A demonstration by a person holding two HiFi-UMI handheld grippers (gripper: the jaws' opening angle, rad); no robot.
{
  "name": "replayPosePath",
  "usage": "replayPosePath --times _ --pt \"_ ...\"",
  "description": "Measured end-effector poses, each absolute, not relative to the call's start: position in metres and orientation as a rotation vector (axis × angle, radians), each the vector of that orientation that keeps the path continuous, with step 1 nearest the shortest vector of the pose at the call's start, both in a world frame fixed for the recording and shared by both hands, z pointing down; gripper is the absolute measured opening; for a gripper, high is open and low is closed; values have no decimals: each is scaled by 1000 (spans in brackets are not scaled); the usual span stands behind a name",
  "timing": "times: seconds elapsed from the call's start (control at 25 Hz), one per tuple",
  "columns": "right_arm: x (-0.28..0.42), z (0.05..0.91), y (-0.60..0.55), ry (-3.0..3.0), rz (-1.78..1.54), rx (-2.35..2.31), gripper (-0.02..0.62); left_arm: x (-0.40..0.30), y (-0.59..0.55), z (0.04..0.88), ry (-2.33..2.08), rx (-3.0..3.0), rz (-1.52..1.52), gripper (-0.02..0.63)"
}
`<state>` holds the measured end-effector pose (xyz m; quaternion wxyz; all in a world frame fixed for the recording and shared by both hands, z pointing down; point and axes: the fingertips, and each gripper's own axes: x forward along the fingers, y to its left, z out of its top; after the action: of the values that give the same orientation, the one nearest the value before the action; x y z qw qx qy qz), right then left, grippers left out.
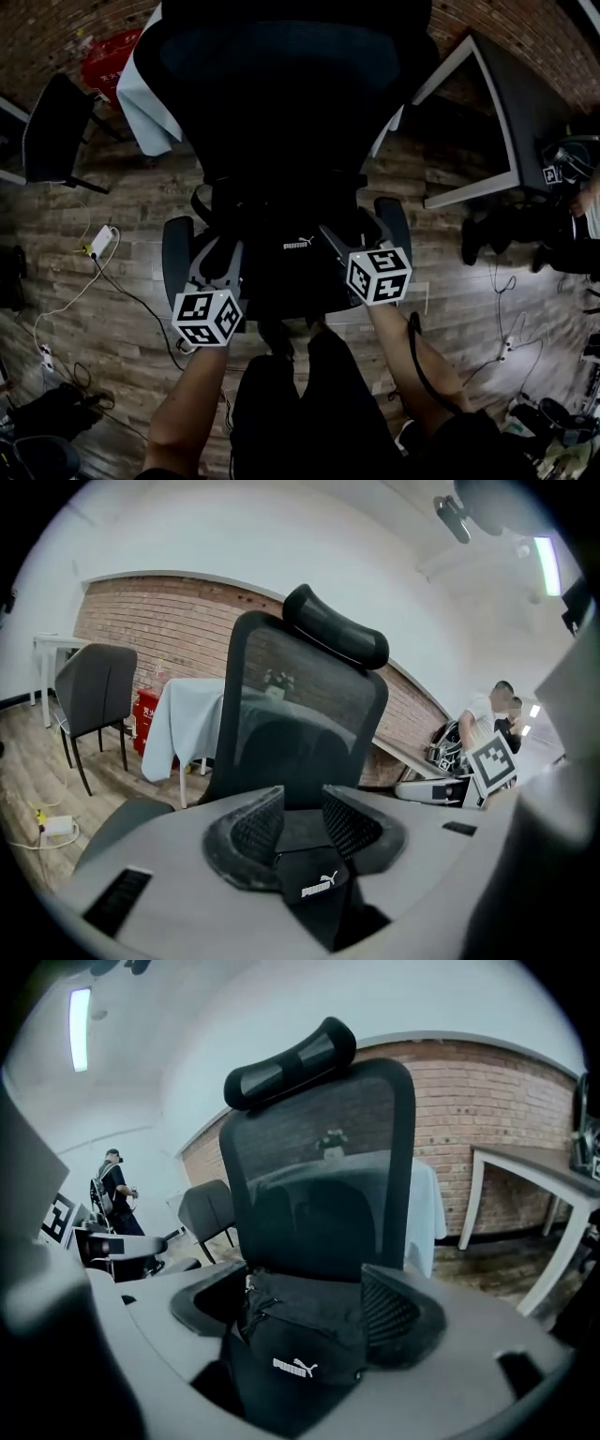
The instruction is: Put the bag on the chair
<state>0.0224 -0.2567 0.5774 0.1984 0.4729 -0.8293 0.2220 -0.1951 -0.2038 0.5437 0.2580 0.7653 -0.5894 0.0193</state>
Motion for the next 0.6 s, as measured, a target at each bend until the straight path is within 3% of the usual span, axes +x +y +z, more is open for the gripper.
replayPosePath --times 0.08,0.2,0.32,0.6 --pt "24 558 -252 -2335 606 1347 312 -196 -200 528 -1598 2090 33 137" --pt "24 532 -246 -2360 605 1361 257 -197 -195 503 -1595 2117 -1 129" --pt "21 508 -236 -2392 613 1359 113 -199 -188 484 -1592 2135 -15 112" --pt "12 459 -212 -2418 526 1325 27 -200 -167 448 -1542 2177 -62 26"
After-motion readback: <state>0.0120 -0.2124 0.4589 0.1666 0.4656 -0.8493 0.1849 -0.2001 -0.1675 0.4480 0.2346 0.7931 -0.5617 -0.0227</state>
